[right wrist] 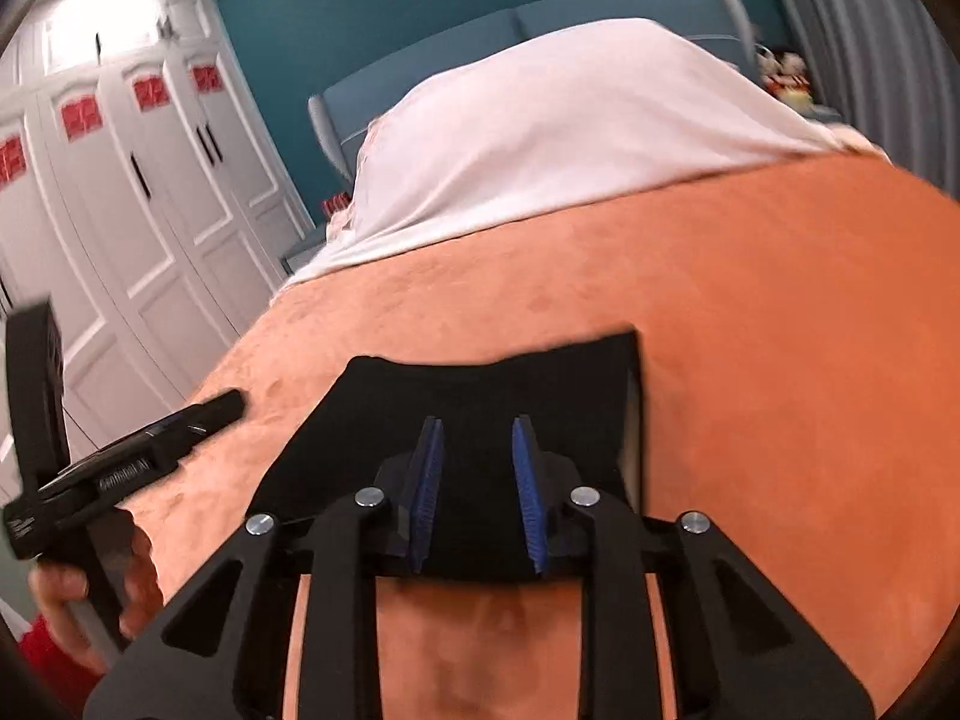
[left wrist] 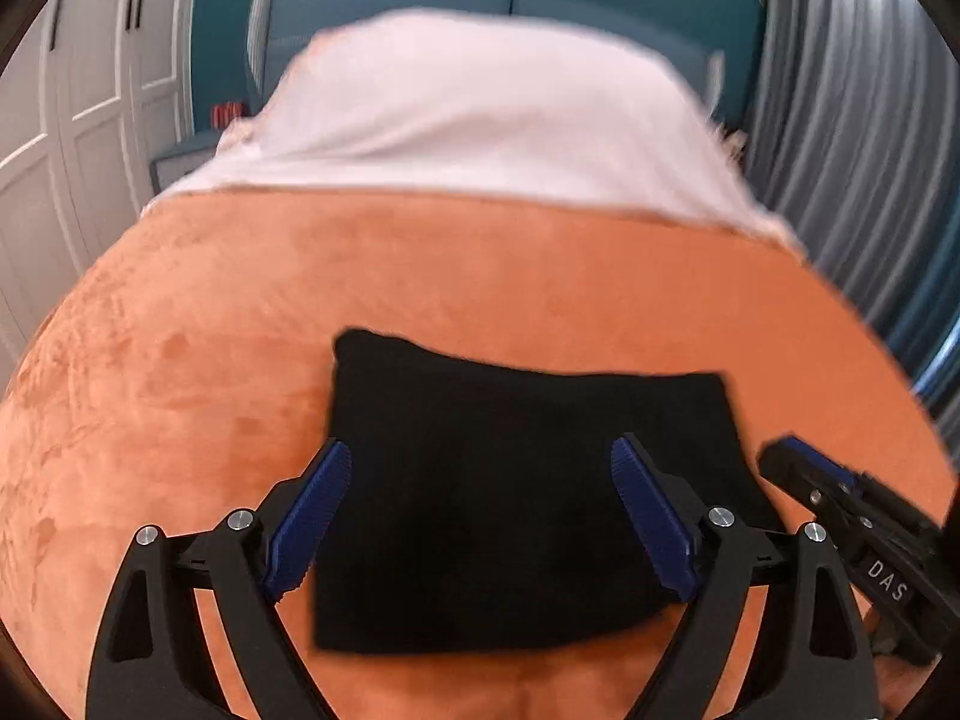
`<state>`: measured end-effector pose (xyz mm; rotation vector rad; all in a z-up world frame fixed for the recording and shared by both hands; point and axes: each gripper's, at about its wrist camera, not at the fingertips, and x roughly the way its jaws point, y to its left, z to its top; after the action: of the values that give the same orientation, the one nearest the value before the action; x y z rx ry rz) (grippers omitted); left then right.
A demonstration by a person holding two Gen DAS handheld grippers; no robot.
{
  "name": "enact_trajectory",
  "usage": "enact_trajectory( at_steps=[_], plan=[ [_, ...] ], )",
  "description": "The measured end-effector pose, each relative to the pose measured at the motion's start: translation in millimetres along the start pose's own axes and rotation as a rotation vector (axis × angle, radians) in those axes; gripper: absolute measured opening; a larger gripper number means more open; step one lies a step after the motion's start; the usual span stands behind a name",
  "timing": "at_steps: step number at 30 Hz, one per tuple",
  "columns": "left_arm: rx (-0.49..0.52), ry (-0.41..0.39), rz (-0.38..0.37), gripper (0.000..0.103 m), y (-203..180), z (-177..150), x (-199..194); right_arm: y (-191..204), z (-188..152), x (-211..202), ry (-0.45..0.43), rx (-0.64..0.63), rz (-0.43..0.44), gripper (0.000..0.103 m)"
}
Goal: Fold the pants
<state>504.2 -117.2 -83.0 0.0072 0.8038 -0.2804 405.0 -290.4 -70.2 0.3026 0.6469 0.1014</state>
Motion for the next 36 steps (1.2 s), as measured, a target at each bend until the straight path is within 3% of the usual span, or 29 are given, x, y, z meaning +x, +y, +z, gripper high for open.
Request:
enact_trajectory(
  at_steps=[3, 4, 5, 6, 8, 10, 12, 14, 16, 19, 22, 23, 24, 25, 27, 28, 34, 36],
  plan=[
    [0.002, 0.123, 0.103, 0.084, 0.7, -9.3, 63.9, -32.5, -0.5, 61.2, 0.105, 0.103, -0.036, 0.023],
    [0.008, 0.143, 0.118, 0.084, 3.2, -17.6, 74.4, -48.5, -8.7, 71.8, 0.127, 0.130, -0.068, 0.016],
    [0.042, 0.169, 0.138, 0.085, 4.9, -27.1, 90.2, -71.9, -21.0, 85.8, 0.142, 0.177, -0.085, 0.000],
    [0.098, 0.142, 0.164, 0.090, 3.1, -36.1, 91.5, -88.2, -28.5, 86.2, 0.096, 0.229, -0.016, 0.000],
    [0.189, 0.068, 0.200, 0.088, -6.5, -45.1, 82.5, -107.5, -33.2, 82.2, 0.076, 0.329, 0.093, 0.000],
    [0.151, 0.044, 0.152, 0.084, 0.3, -50.6, 55.5, -109.6, -30.1, 63.8, 0.083, 0.377, 0.123, 0.000],
    [0.062, 0.005, 0.054, 0.087, 22.3, -59.6, 18.4, -104.4, -32.2, 28.5, 0.052, 0.366, 0.112, 0.017],
    [-0.017, 0.017, -0.009, 0.088, 41.7, -68.9, 1.0, -101.2, -40.6, -4.7, 0.007, 0.343, 0.077, 0.080],
    [-0.158, 0.106, -0.080, 0.090, 71.2, -82.3, 4.4, -101.1, -52.4, -31.4, -0.035, 0.323, 0.041, 0.087],
    [-0.301, 0.221, -0.114, 0.088, 86.3, -93.5, 30.4, -104.5, -67.7, -12.5, 0.078, 0.378, 0.029, 0.087],
    [-0.279, 0.233, -0.152, 0.085, 70.2, -86.1, 47.1, -110.1, -83.8, 20.3, 0.165, 0.494, 0.119, 0.086],
    [-0.259, 0.240, -0.159, 0.080, 66.7, -85.3, 52.5, -106.6, -85.5, 24.2, 0.146, 0.490, 0.123, 0.074],
    [-0.264, 0.249, -0.144, 0.070, 63.1, -83.2, 55.6, -102.4, -85.3, 28.5, 0.152, 0.482, 0.144, 0.054],
    [-0.285, 0.248, -0.151, 0.054, 63.6, -81.7, 53.7, -102.1, -85.3, 33.6, 0.174, 0.527, 0.175, 0.041],
    [-0.318, 0.239, -0.197, 0.028, 67.8, -79.0, 35.5, -101.5, -81.6, 25.9, 0.164, 0.540, 0.193, 0.033],
    [-0.306, 0.233, -0.209, 0.023, 68.6, -79.2, 24.3, -99.1, -80.2, 15.9, 0.158, 0.527, 0.211, 0.031],
    [-0.213, 0.293, -0.235, 0.022, 56.2, -122.3, -43.7, -84.3, -116.5, -55.0, 0.209, 0.482, 0.286, 0.030],
    [-0.158, 0.304, -0.189, 0.031, 44.8, -140.8, -55.0, -86.5, -141.7, -65.1, 0.254, 0.465, 0.246, 0.033]
  ],
)
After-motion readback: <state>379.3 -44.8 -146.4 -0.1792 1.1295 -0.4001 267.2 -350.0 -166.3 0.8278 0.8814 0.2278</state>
